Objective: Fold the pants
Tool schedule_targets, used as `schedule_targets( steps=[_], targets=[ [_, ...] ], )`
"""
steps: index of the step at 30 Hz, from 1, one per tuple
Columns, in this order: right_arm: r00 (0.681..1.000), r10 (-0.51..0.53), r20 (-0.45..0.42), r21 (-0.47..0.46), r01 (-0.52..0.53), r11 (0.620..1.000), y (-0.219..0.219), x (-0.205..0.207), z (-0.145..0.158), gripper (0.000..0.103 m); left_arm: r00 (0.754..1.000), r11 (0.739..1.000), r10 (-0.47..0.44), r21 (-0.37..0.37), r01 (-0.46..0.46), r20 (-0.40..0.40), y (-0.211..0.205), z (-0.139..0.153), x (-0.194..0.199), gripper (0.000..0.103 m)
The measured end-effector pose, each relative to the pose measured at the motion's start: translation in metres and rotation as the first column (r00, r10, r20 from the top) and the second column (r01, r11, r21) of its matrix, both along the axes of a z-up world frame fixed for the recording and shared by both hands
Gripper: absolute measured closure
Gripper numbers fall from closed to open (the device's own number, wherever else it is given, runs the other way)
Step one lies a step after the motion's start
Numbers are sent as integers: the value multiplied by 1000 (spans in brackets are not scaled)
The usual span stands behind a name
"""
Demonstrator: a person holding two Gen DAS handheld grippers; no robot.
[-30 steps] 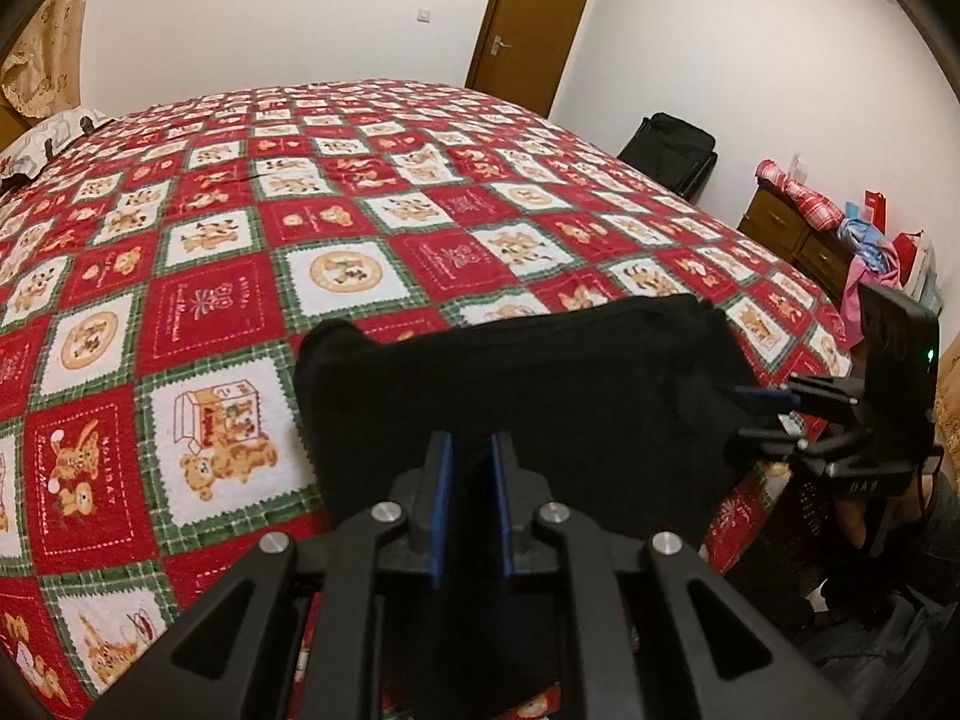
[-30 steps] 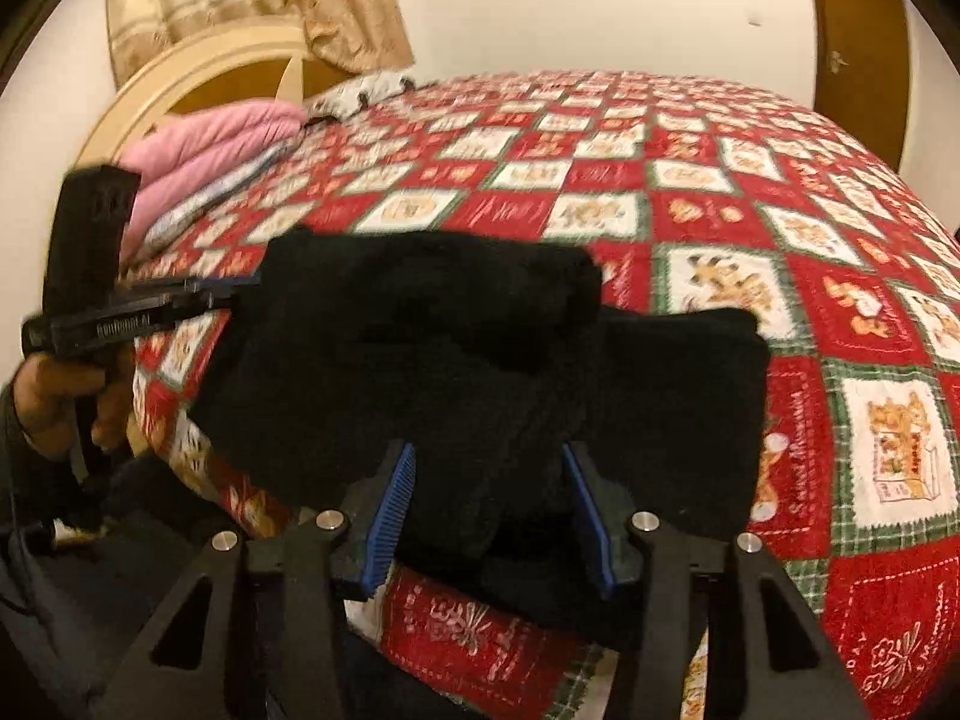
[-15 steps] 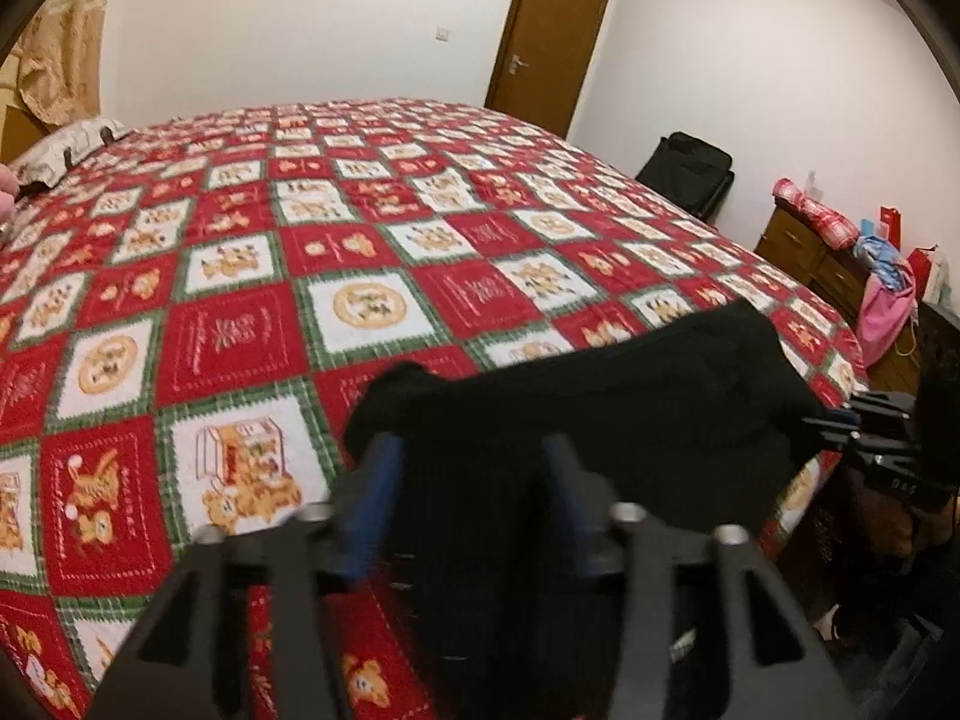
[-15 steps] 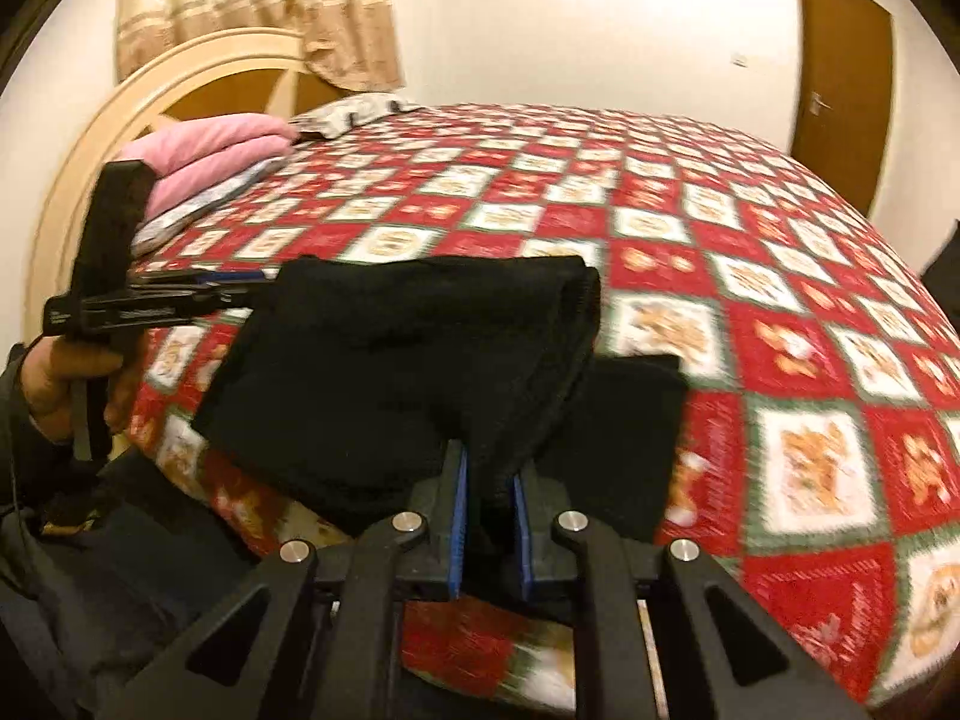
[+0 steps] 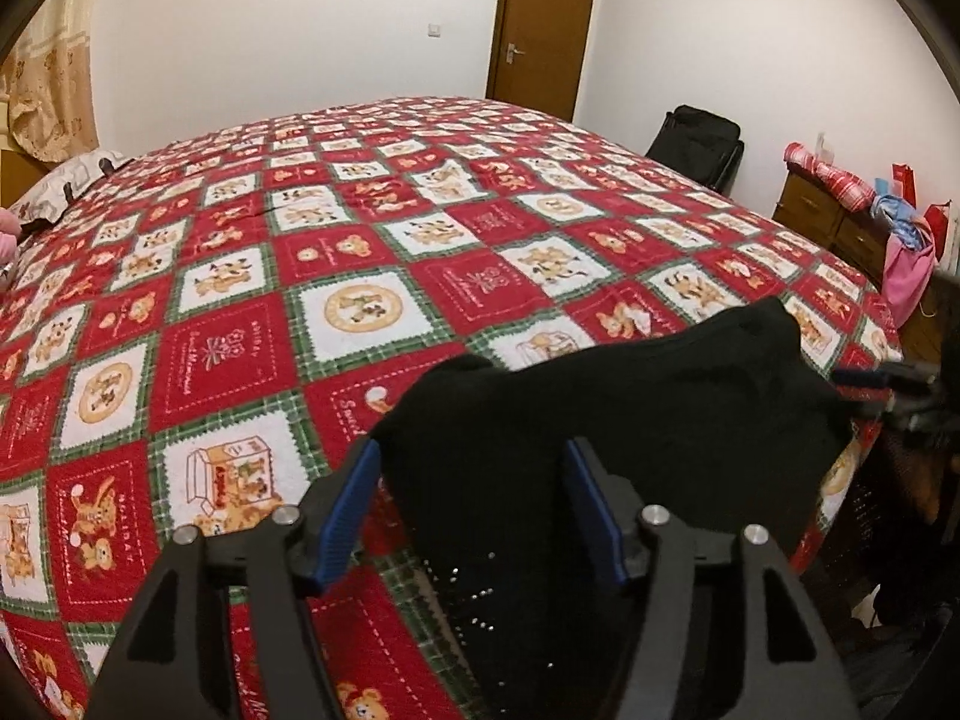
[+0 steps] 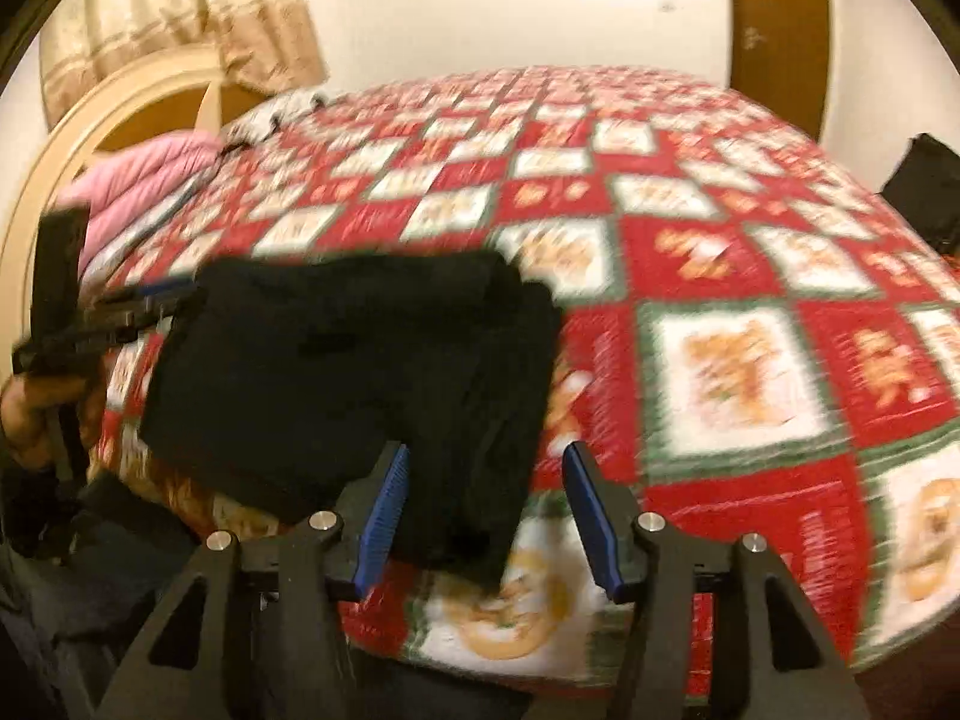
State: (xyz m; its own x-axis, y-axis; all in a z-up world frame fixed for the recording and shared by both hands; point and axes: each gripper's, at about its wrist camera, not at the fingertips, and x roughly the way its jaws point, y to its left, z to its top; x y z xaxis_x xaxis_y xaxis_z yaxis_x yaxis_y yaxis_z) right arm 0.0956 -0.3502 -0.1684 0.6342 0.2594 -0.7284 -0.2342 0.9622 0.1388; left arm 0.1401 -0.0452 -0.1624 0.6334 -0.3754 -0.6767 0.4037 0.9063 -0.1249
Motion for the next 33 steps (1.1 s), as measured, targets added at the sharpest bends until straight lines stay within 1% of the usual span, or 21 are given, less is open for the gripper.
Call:
schedule_targets(
  steps=[1, 2, 4, 6, 7, 9, 10, 12, 13, 14, 15, 17, 18, 20, 23, 25, 26, 28, 30, 32, 33],
  targets=[
    [999, -15, 28, 27, 14, 1000, -3, 0, 8, 48, 1000, 1000, 0, -3, 0, -2, -1, 0, 1, 38],
    [998, -7, 56, 71, 3, 997, -3, 1, 18, 48, 1000, 1000, 2, -1, -2, -2, -2, 0, 2, 38],
    [995, 59, 80, 134, -69, 989, 7, 7, 29, 48, 1000, 1000, 9, 9, -9, 3, -4, 0, 3, 37],
    [986, 129, 107, 153, -144, 978, 24, 15, 33, 48, 1000, 1000, 12, 25, -12, 6, -7, 0, 3, 36],
    [979, 164, 119, 144, -181, 973, 35, 22, 31, 48, 1000, 999, 12, 35, -12, 7, -8, 0, 3, 36],
    [977, 189, 103, 144, -202, 969, 48, 35, 23, 48, 1000, 999, 15, 51, -15, 2, -9, -2, 5, 31],
    [978, 192, 78, 162, -203, 966, 51, 44, 16, 48, 1000, 998, 17, 57, -17, -3, -9, -3, 5, 30],
    [986, 165, 33, 191, -168, 967, 50, 59, 2, 48, 1000, 998, 17, 54, -17, -13, -8, -5, 7, 30],
    [990, 142, 13, 197, -142, 970, 46, 64, -5, 48, 1000, 999, 17, 49, -16, -19, -8, -6, 7, 30],
    [993, 119, -20, 221, -112, 969, 40, 72, -13, 48, 1000, 999, 16, 45, -15, -22, -8, -7, 8, 30],
    [992, 118, -40, 262, -104, 959, 34, 76, -18, 48, 1000, 999, 14, 42, -13, -26, -8, -9, 8, 30],
    [991, 122, -47, 308, -101, 946, 26, 78, -21, 48, 999, 999, 14, 41, -12, -36, -9, -12, 9, 29],
    [991, 123, -51, 315, -101, 944, 25, 78, -21, 48, 999, 999, 15, 42, -13, -40, -10, -13, 10, 29],
    [991, 125, -46, 291, -106, 951, 29, 76, -19, 48, 999, 999, 16, 42, -14, -44, -11, -14, 10, 29],
    [994, 111, -22, 212, -104, 972, 36, 64, -12, 48, 999, 999, 20, 46, -18, -50, -10, -13, 9, 29],
    [995, 98, 13, 143, -99, 985, 42, 52, -4, 48, 999, 998, 18, 55, -15, -48, -11, -12, 8, 29],
    [994, 108, 33, 110, -111, 988, 46, 44, -1, 48, 999, 998, 19, 60, -16, -47, -11, -11, 6, 29],
    [986, 162, 49, 64, -165, 984, 57, 27, 1, 48, 999, 998, 17, 56, -14, -46, -9, -9, 2, 29],
    [969, 240, 55, 12, -241, 970, 69, 9, -1, 48, 999, 998, 10, 58, -8, -36, -7, -6, -5, 29],
    [957, 288, 16, -36, -288, 957, 77, 0, -11, 48, 1000, 998, -1, 65, 3, -28, -7, -3, -12, 29],
    [956, 292, 7, -50, -291, 955, 77, -2, -16, 48, 1000, 997, -6, 74, 8, -27, -6, -3, -17, 29]
  ],
)
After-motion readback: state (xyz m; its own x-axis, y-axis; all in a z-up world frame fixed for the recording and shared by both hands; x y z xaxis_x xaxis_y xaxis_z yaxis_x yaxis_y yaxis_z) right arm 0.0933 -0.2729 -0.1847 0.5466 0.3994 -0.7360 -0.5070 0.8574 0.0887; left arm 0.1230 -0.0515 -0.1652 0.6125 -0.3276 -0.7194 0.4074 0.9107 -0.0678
